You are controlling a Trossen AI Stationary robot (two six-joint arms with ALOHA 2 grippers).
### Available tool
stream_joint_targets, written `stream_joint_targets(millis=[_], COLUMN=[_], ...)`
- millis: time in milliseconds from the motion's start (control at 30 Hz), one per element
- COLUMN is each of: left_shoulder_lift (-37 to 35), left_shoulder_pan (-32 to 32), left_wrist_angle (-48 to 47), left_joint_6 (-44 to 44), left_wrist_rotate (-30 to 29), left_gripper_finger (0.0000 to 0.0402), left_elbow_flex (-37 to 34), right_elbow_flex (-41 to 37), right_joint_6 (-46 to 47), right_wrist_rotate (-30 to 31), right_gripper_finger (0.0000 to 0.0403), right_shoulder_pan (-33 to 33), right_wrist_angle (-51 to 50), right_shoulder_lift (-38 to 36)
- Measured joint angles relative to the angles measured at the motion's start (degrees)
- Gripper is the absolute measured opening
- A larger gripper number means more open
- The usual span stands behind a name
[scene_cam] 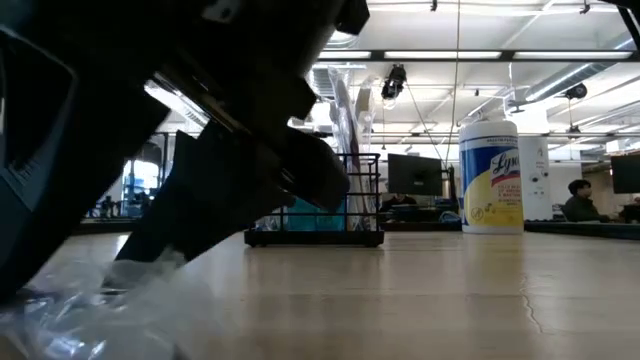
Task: Pick & Place toothbrushing station
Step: Put the purple toothbrush into the black mesh organizer
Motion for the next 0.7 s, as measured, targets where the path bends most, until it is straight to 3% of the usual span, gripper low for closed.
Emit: stream_joint_targets(millis=[233,500,700], left_shoulder_lift=[0.0,0.0,0.0], left_shoulder_pan=[0.0,0.0,0.0], left_wrist_angle=[0.0,0.0,0.1], left_joint_6=[-0.4,-0.4,0.0], left_wrist_rotate=[0.0,0.0,0.0], left_gripper_finger=[0.0005,0.0005,0.0005], left_elbow_flex=[0.0,0.0,0.0], right_elbow_flex=[-1.9,-1.7,-1.3], right_joint_6=[0.0,-0.8,-7.2], right_wrist_rotate=[2.5,5.0,9.1], right_gripper_finger=[0.0151,0.0026,0.0017], right_shoulder_pan=[0.0,-1.2,-1.4], right_wrist_angle=[0.4,-3.9,-5.5], right_shoulder_lift=[-0.2,-0.3,-1.8])
